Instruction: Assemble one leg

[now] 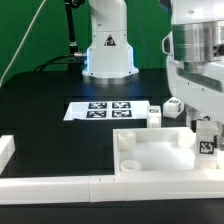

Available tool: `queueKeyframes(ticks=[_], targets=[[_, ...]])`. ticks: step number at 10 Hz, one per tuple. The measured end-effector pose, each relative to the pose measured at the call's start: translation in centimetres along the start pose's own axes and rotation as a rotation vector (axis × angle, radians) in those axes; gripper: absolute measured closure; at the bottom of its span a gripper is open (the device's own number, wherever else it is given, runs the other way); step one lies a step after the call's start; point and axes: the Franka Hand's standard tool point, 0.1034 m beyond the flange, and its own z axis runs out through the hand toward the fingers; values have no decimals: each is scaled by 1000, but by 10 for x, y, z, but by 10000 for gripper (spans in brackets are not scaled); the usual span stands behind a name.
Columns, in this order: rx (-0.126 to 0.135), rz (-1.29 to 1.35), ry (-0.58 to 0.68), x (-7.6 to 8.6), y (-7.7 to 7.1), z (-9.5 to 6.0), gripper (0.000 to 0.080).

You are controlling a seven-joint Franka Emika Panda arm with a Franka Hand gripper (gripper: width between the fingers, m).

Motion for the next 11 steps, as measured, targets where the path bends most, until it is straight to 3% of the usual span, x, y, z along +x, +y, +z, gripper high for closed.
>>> queueKeyframes(ticks=[4,5,6,8,9,11], targets=[[-7,-304,1,0,1,1,150],[-15,-407,8,0,1,1,150],[-42,-596,30,-1,-1,-2,150],[-20,-969,65,6,-5,0,150],[-20,-914,62,5,-5,0,150],[-19,-893,63,6,-5,0,408]])
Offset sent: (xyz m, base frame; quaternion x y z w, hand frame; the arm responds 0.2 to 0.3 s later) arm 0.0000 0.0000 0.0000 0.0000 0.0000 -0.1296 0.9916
